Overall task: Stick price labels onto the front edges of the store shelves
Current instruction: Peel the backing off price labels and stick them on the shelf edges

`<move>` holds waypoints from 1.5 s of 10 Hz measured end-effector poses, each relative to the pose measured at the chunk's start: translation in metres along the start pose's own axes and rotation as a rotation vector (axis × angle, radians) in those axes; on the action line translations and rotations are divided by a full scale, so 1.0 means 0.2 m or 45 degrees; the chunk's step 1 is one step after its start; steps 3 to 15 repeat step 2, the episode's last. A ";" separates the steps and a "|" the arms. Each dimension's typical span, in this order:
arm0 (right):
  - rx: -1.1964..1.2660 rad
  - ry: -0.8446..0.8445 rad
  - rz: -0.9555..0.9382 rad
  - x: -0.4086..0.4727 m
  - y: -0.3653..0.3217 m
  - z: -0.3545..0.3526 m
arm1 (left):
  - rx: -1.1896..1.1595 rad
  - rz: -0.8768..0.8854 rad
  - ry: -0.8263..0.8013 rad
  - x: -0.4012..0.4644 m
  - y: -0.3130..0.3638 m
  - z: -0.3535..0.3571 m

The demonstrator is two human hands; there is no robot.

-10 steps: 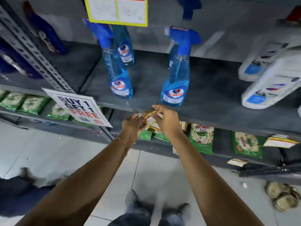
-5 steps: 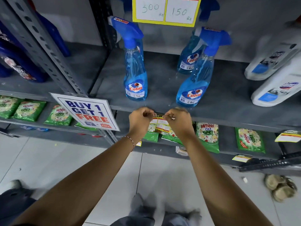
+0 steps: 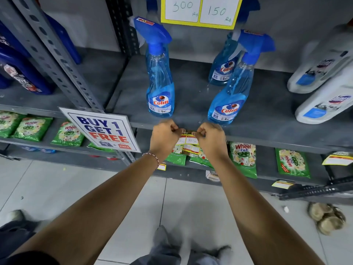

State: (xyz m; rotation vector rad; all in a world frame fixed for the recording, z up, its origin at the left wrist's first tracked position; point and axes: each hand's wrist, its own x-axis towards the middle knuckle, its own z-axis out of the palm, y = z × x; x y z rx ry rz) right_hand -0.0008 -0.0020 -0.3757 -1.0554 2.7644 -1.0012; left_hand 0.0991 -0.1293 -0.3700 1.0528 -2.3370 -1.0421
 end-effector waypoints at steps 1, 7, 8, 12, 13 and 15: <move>-0.021 0.038 -0.025 -0.01 0.00 -0.01 | 0.157 0.031 0.037 0.00 -0.01 -0.03; -0.043 0.126 -0.015 -0.11 0.03 -0.03 | 0.198 0.011 0.005 -0.11 -0.05 -0.03; -0.043 0.126 -0.015 -0.11 0.03 -0.03 | 0.198 0.011 0.005 -0.11 -0.05 -0.03; -0.043 0.126 -0.015 -0.11 0.03 -0.03 | 0.198 0.011 0.005 -0.11 -0.05 -0.03; -0.043 0.126 -0.015 -0.11 0.03 -0.03 | 0.198 0.011 0.005 -0.11 -0.05 -0.03; -0.043 0.126 -0.015 -0.11 0.03 -0.03 | 0.198 0.011 0.005 -0.11 -0.05 -0.03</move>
